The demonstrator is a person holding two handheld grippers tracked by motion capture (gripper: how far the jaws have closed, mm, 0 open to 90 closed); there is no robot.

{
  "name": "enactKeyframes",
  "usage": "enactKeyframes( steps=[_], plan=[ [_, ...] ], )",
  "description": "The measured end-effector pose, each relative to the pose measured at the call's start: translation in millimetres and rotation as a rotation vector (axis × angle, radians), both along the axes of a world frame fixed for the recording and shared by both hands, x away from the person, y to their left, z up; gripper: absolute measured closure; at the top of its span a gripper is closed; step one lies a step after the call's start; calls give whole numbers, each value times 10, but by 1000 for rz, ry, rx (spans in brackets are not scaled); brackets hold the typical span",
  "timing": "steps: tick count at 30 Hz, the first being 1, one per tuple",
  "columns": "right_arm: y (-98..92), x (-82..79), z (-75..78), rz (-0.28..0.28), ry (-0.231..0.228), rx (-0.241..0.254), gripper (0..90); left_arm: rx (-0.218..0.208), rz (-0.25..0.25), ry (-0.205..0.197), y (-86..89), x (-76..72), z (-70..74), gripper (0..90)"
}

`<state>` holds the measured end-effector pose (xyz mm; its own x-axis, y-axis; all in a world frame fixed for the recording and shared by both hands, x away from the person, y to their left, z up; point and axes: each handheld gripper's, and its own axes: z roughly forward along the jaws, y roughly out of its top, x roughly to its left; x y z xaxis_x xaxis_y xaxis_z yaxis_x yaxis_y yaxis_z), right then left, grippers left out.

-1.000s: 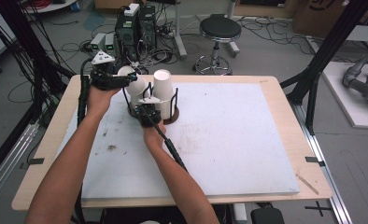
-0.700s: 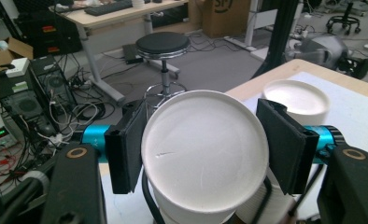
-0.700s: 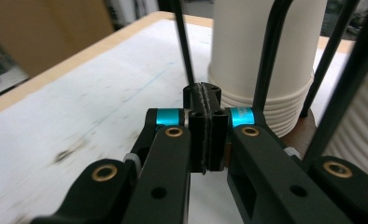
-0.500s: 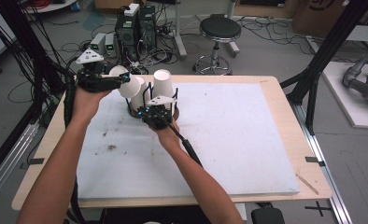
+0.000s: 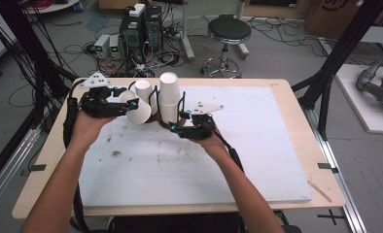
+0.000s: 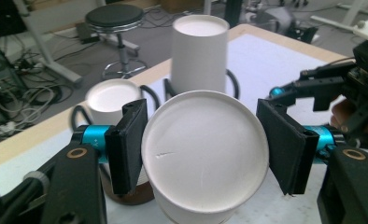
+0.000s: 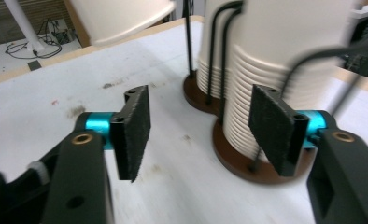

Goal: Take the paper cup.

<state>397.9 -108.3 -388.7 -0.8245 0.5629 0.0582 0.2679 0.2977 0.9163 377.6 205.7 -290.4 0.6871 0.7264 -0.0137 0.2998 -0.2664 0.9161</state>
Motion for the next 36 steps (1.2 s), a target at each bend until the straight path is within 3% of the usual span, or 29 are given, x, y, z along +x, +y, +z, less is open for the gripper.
enactKeyframes(
  steps=[3,9,20,26,36],
  plan=[
    [-206,-26,10,-3,0,32,333,-27,-25,0,-64,-40,-43,362],
    [-460,-103,63,0,-12,48,293,-32,-51,5,-173,-117,-106,363],
    [-742,-218,21,14,-31,21,245,-36,-57,-3,-202,-265,-182,364],
    [-879,-242,41,7,-47,44,221,-35,-85,-13,-240,-247,-187,364],
    [-999,-247,48,4,-46,30,222,-38,-87,-12,-251,-254,-241,363]
  ],
)
